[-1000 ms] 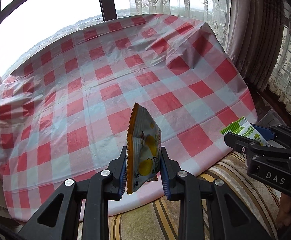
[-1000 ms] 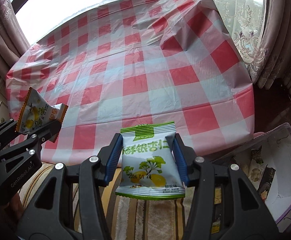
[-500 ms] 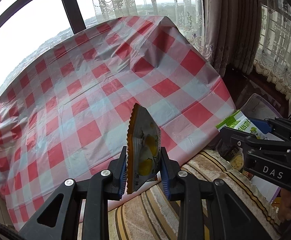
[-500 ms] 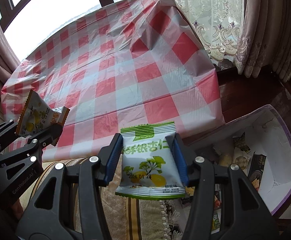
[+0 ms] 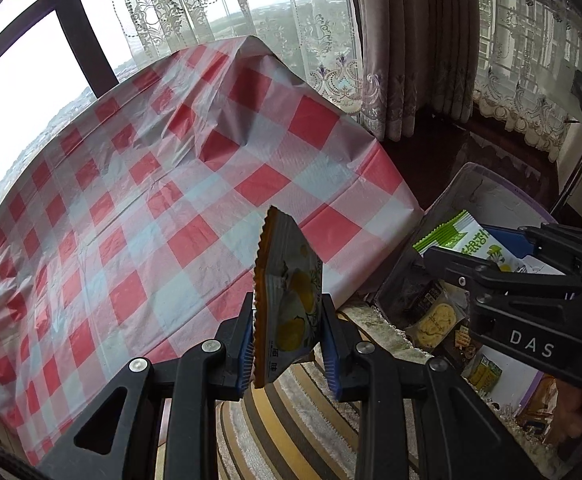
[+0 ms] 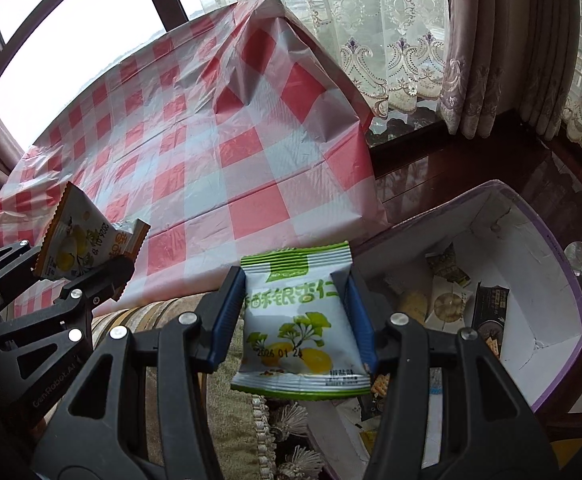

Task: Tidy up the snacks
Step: 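Lower both nut packets into the box and open both tools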

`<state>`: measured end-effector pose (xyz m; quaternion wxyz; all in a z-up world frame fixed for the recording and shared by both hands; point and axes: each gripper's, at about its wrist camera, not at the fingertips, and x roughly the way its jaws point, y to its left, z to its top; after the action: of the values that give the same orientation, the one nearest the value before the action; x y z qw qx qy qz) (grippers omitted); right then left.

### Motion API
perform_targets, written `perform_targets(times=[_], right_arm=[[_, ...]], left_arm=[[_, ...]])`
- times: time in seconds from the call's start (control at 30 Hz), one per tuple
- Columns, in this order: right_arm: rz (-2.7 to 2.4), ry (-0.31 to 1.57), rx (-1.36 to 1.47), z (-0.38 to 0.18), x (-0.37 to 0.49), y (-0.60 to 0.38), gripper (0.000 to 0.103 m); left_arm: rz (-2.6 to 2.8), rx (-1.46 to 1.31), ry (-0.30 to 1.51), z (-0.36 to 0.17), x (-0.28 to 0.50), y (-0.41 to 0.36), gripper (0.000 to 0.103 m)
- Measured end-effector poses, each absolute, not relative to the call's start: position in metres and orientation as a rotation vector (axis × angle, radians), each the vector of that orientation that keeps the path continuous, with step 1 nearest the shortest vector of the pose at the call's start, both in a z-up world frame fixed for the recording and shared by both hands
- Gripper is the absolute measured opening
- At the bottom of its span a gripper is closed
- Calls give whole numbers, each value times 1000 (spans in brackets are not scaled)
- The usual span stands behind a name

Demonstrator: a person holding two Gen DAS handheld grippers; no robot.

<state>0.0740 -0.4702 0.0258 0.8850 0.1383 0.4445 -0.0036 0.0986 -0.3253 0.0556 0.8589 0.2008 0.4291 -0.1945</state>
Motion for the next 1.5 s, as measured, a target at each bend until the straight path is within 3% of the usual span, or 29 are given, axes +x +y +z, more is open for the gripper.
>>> perform_targets(times=[0.87,1.5], right_arm=[[-204,932,387,-4,33,-566,54],[-279,930,443,-20,12,-602,55]], left_arm=[[-610,558,917,37,76,-428,30],[-680,585,953,24,65,-461,31]])
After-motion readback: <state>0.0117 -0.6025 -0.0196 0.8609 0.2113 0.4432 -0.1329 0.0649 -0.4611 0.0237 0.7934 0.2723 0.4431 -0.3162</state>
